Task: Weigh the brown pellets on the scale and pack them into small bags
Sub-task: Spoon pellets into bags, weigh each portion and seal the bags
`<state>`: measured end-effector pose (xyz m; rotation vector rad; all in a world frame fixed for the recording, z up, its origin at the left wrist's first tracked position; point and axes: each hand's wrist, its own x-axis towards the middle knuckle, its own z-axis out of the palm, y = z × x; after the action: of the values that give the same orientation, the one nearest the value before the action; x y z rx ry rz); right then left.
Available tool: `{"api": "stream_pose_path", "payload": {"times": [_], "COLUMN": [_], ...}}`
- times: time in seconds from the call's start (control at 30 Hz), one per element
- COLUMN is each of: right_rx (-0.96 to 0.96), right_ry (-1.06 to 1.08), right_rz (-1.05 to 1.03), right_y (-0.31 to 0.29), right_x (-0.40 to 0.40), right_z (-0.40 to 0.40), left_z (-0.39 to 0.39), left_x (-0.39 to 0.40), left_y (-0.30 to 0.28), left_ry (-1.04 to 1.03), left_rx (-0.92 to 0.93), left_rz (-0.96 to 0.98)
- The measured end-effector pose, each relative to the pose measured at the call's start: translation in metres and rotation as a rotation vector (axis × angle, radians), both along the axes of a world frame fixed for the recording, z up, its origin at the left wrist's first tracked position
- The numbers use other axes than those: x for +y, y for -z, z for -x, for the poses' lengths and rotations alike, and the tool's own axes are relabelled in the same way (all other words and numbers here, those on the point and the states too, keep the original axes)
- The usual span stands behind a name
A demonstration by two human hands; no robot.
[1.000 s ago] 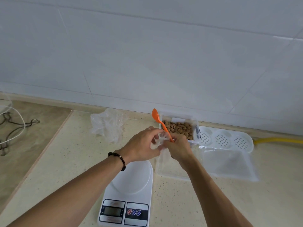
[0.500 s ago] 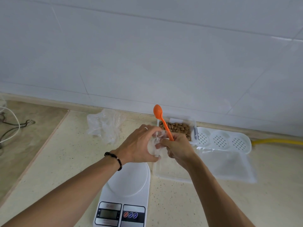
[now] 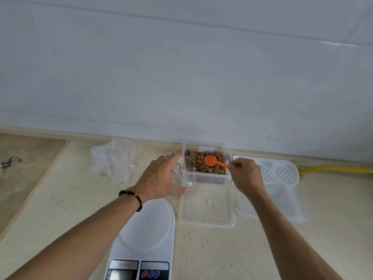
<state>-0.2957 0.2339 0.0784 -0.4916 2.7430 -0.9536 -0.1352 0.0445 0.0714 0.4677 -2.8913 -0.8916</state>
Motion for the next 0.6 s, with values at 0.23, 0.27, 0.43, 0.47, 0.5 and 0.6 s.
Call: {"api": "stream_pose_path", "payload": {"times": [0.23,0.27,0.43,0.47,0.5,0.6], "right_rx": [0.117,0.065,-0.229,-0.302,-0.365,-0.465], "right_ry": [-0.131,-0.139,0.046,0.098,0.144,0.237], "right_rz": [0.017,0.029,0.176,0.242,0.305,0.414], "right_y": [0.018,0.020,0.029,0.031,0.032,0.031], "right_x": [-0.003,-0.006,-0.012,-0.010,-0.008,-0.001], "right_z": [0.003,0.002,0.006,0.007,0.007,0.008], "left_z": [0.015,0.017,0.025,0.026,0.027,0.032], "left_x": [0.002,0.001,-0.004,-0.004,-0.004,-0.005], "left_y": [0.012,0.014,0.020,0.021,0.021,0.022], "left_ry": [-0.054,-0.060,-0.092,-0.099,-0.110,-0.141], "left_rx": [0.022,0.024,0.039,0.042,0.049,0.061], "left_rz": [0.064,0.071,0.075,0.078,0.079,0.056]}}
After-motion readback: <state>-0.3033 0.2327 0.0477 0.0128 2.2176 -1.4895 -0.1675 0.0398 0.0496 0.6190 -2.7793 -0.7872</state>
